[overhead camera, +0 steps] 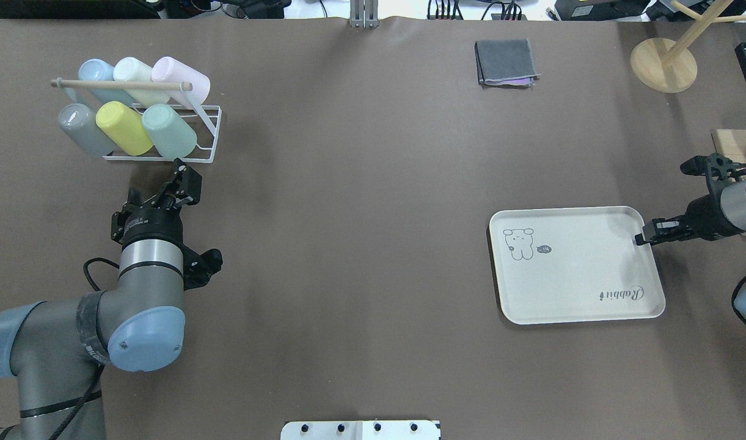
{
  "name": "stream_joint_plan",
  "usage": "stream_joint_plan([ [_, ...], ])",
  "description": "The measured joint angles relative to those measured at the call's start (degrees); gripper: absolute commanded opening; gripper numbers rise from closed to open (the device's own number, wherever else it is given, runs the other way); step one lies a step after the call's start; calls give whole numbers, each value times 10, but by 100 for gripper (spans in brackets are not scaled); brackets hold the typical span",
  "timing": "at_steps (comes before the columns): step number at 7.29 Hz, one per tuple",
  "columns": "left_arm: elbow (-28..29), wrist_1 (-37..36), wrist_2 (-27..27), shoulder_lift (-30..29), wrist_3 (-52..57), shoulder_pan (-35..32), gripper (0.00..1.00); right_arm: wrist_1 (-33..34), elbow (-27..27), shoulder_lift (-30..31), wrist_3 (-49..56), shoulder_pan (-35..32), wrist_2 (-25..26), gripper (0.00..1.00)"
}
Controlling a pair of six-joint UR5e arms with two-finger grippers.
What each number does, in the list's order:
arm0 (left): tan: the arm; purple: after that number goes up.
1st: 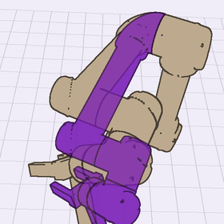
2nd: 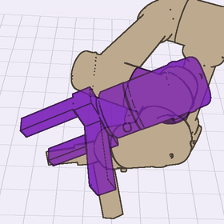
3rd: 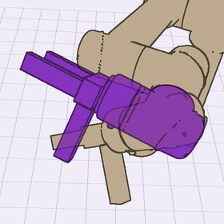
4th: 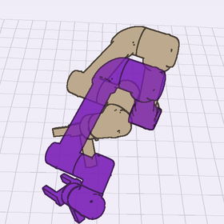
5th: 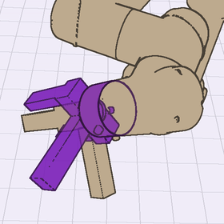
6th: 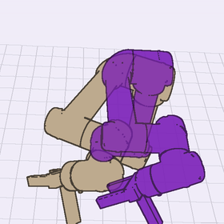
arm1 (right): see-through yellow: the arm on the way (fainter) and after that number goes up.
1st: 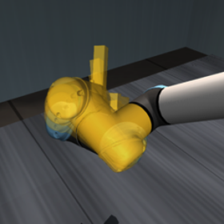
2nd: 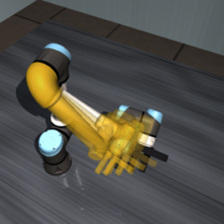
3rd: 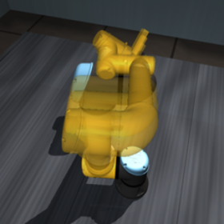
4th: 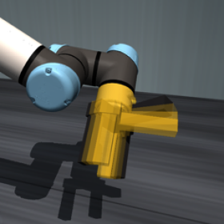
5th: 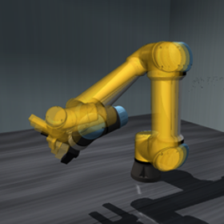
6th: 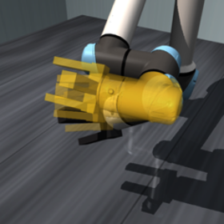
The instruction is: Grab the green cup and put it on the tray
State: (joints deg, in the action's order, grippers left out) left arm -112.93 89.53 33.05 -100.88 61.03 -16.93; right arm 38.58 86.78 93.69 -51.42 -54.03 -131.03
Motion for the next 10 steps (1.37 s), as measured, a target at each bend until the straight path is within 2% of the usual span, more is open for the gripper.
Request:
stream_joint_plan([
  [1, 20, -1, -17, -4, 10, 7, 99, 0, 0, 0, 0, 0, 0, 24],
  [2, 43, -3, -24, -16, 14, 10, 99, 0, 0, 0, 0, 0, 0, 8],
  [3, 70, -4, -27, -33, 19, 12, 99, 0, 0, 0, 0, 1, 0, 0],
  [5, 109, -5, -47, -52, 26, 11, 99, 0, 0, 0, 0, 1, 0, 0],
  [8, 135, -5, -59, -50, 27, 1, 99, 12, 9, -4, -1, 2, -2, 0],
  [10, 148, -6, -72, -50, 27, -10, 98, 97, 51, -38, -4, 2, -5, 0],
])
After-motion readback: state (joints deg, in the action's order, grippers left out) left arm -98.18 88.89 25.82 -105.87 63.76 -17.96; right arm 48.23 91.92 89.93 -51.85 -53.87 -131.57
